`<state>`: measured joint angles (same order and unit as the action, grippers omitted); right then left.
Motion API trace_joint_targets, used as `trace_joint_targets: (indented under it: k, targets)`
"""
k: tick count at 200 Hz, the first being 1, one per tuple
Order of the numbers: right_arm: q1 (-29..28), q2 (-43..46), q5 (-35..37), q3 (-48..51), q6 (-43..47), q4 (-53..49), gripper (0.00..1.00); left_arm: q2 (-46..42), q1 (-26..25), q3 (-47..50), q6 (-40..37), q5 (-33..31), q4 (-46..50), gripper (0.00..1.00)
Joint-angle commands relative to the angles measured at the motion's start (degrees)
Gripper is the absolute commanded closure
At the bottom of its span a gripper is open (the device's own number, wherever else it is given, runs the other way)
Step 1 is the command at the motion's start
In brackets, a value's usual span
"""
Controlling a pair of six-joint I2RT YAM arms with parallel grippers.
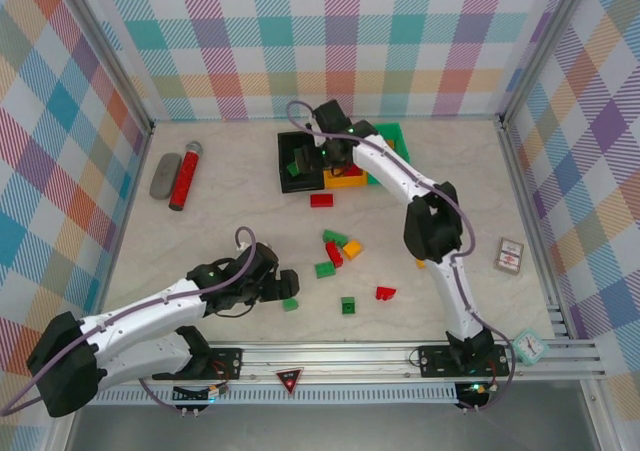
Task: Sort the legos into containers by color
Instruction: Place the lego in the container, then pick up the lego from the middle-left of the table.
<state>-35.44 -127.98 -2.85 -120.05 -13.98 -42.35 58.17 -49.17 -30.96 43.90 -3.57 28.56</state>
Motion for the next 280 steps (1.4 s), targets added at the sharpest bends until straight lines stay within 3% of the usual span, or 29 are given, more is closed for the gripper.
trace_joint_targets:
  k: [1, 34, 79, 127, 164, 181, 214, 236, 280]
  targets:
    - [-2.61, 14.16, 1.48, 15.45, 1.75, 8.29, 0.40, 1.61, -2.85, -1.84, -1.36, 2.58, 3.34, 0.05]
    - [-2.61, 30.28, 3.97, 38.84, -2.35, 15.45, 0.40, 3.01, -6.64, -3.38, -0.90, 1.45, 8.62, 0.07]
    - [-2.52, 45.25, 13.51, 60.87, -5.75, 16.58, 0.39, 4.52, -9.25, -4.52, 0.18, 0.06, 9.50, 0.09]
    - [-1.03, 56.90, 24.35, 72.86, -11.09, 12.03, 0.38, 12.74, -13.39, -9.09, 0.70, -2.68, 8.96, 0.13]
    - [2.20, 67.29, 25.17, 80.03, -9.12, 13.42, 0.34, 18.61, -16.46, -11.30, 2.64, -4.77, 7.05, 0.17]
    - [5.28, 71.35, 21.70, 82.91, -9.55, 15.35, 0.26, 20.81, -16.75, -11.45, 3.78, -6.02, 6.94, 0.18]
    - [8.79, 71.70, 13.94, 90.59, -9.99, 23.83, 0.24, 24.01, -16.83, -14.05, 4.26, -8.54, 10.12, 0.24]
    - [8.91, 68.70, 12.84, 89.66, -9.25, 24.44, 0.24, 25.86, -16.83, -15.44, 4.01, -9.93, 10.98, 0.25]
    - [8.90, 65.14, 12.02, 89.02, -9.04, 25.56, 0.24, 30.53, -16.84, -17.07, 3.31, -9.48, 10.08, 0.37]
